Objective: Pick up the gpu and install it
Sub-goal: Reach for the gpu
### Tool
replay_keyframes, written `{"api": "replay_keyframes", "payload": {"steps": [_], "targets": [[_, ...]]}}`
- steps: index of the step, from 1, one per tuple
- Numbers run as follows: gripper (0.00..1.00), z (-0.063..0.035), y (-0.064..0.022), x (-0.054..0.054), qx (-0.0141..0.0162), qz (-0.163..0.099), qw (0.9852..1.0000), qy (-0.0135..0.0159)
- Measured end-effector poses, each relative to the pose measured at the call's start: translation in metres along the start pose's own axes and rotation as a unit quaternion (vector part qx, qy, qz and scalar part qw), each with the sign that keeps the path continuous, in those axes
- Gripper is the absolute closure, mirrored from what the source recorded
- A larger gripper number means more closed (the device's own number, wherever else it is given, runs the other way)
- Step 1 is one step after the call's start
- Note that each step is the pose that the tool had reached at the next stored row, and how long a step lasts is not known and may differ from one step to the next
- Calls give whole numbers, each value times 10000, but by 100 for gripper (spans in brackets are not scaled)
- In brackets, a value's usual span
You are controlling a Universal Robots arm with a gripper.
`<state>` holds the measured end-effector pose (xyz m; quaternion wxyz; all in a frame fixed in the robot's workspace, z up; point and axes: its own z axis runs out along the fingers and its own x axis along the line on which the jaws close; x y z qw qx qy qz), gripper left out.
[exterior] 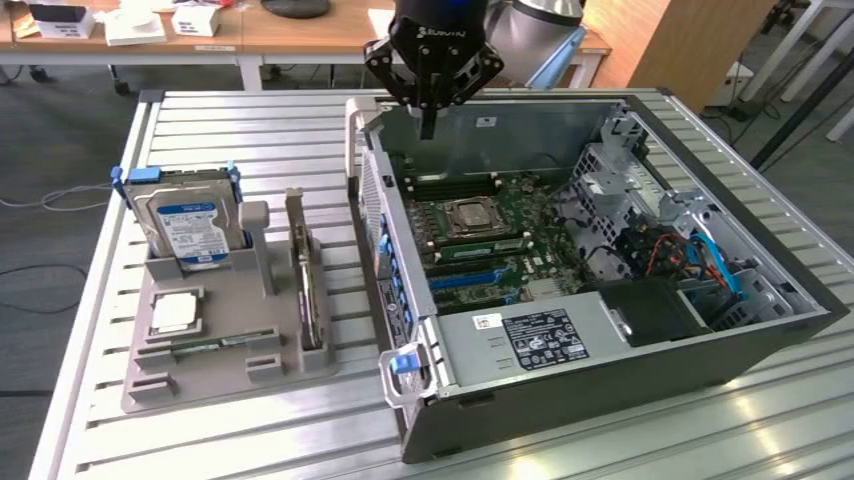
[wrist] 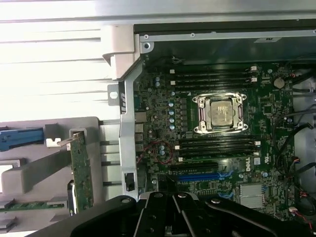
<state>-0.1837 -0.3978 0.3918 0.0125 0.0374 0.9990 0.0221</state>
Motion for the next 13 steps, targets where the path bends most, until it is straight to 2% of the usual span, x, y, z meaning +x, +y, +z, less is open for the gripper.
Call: {"api": "replay_keyframes", "payload": {"steps": [13], "targets": [[89, -2, -1, 223, 0, 0, 10000, 0]]}}
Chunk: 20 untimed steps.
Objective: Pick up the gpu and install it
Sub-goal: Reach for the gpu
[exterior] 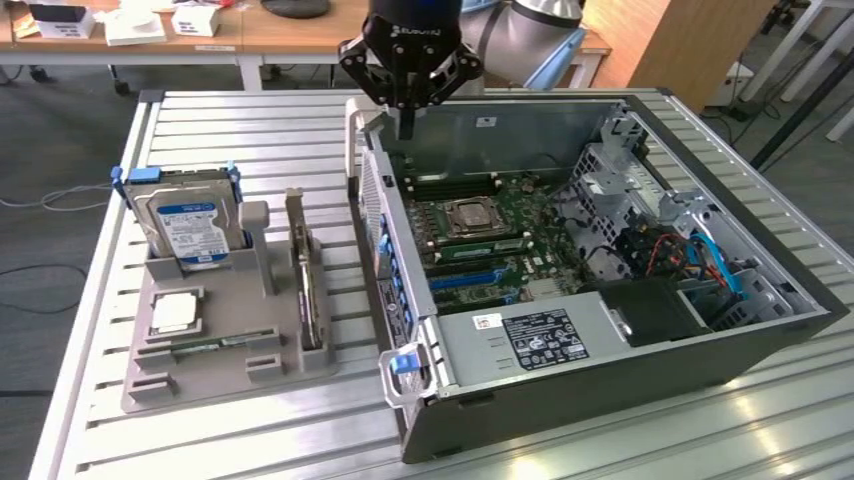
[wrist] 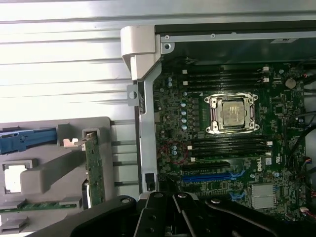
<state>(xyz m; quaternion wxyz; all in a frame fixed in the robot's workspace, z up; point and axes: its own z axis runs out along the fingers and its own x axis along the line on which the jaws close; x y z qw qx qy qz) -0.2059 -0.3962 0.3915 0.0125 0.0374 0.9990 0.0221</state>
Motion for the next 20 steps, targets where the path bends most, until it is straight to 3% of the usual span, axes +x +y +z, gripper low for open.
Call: {"api": "replay_keyframes", "payload": {"steps": [20], "targets": [[89, -1, -17, 372, 0, 0, 10000, 0]]}}
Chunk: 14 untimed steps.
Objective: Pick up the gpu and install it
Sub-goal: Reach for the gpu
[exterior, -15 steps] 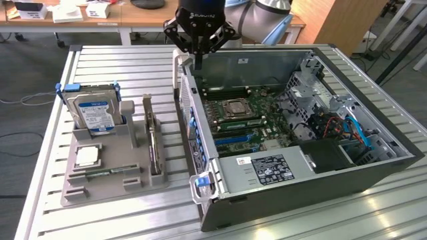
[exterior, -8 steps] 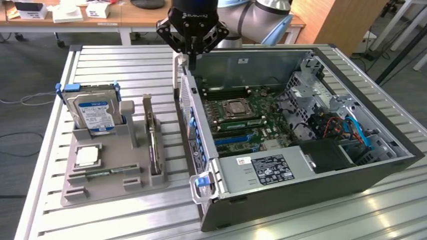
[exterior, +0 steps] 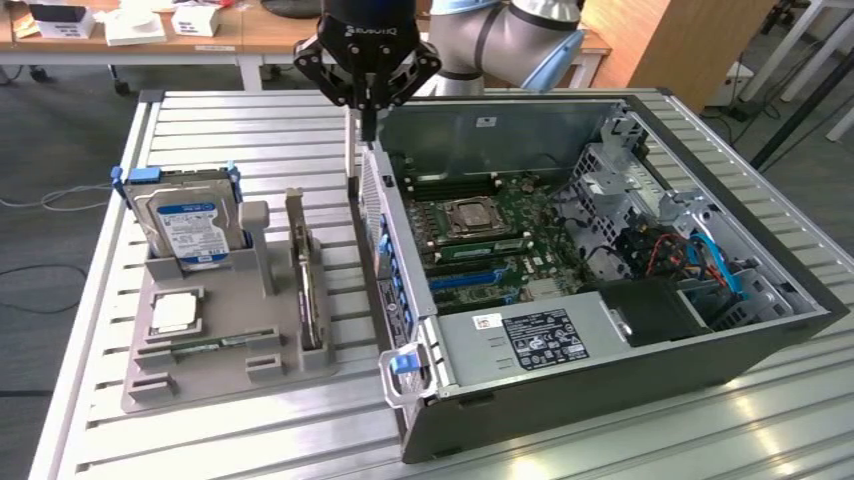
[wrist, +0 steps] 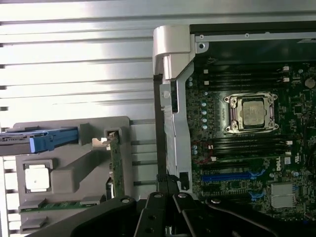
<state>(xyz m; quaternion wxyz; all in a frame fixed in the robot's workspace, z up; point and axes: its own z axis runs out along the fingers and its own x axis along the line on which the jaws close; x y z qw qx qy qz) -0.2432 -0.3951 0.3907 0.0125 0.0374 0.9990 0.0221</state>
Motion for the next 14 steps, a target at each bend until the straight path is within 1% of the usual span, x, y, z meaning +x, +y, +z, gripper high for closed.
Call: {"api": "replay_keyframes", "payload": {"steps": [14], "targets": [[89, 0, -15, 254, 0, 0, 10000, 0]]}}
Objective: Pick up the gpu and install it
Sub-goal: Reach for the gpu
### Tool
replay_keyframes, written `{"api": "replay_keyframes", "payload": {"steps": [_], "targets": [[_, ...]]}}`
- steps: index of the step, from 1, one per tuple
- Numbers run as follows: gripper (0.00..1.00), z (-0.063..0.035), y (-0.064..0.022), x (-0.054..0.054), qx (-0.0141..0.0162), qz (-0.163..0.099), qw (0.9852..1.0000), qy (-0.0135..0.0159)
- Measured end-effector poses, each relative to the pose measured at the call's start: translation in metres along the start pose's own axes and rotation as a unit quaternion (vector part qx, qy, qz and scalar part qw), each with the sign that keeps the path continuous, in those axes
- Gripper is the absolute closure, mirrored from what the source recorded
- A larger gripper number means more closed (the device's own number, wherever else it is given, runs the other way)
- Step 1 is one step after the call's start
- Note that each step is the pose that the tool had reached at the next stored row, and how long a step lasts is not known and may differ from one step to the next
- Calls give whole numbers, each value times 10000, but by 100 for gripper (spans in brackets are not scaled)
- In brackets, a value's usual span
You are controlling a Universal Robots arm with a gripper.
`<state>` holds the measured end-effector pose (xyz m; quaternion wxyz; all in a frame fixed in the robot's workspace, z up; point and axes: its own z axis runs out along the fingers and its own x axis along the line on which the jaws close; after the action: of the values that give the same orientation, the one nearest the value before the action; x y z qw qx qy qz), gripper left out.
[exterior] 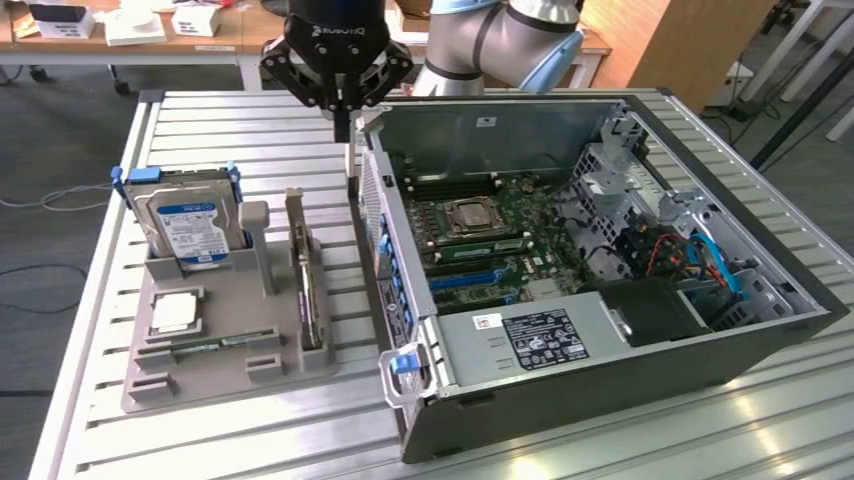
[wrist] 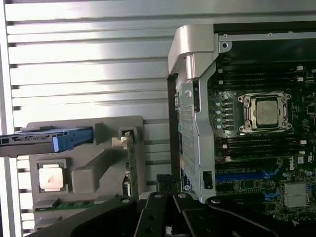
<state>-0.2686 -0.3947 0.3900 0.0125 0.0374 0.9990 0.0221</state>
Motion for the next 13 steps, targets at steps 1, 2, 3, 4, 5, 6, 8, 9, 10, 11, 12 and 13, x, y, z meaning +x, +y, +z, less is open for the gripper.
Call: {"api": "replay_keyframes", "payload": {"steps": [1, 2, 3, 4, 5, 6, 8, 9, 10, 11, 12, 13], "targets": [[89, 0, -1, 21, 0, 0, 10000, 0], [89, 0, -3, 42, 0, 0, 10000, 0], [89, 0, -4, 62, 0, 0, 10000, 0], [89, 0, -5, 82, 0, 0, 10000, 0], [89, 0, -6, 105, 0, 0, 10000, 0], [89, 0, -8, 126, 0, 0, 10000, 0], [89, 0, -11, 162, 0, 0, 10000, 0], [89, 0, -13, 183, 0, 0, 10000, 0], [89, 1, -14, 203, 0, 0, 10000, 0], [89, 1, -16, 225, 0, 0, 10000, 0], [89, 1, -17, 247, 0, 0, 10000, 0], [89, 1, -19, 270, 0, 0, 10000, 0]]}}
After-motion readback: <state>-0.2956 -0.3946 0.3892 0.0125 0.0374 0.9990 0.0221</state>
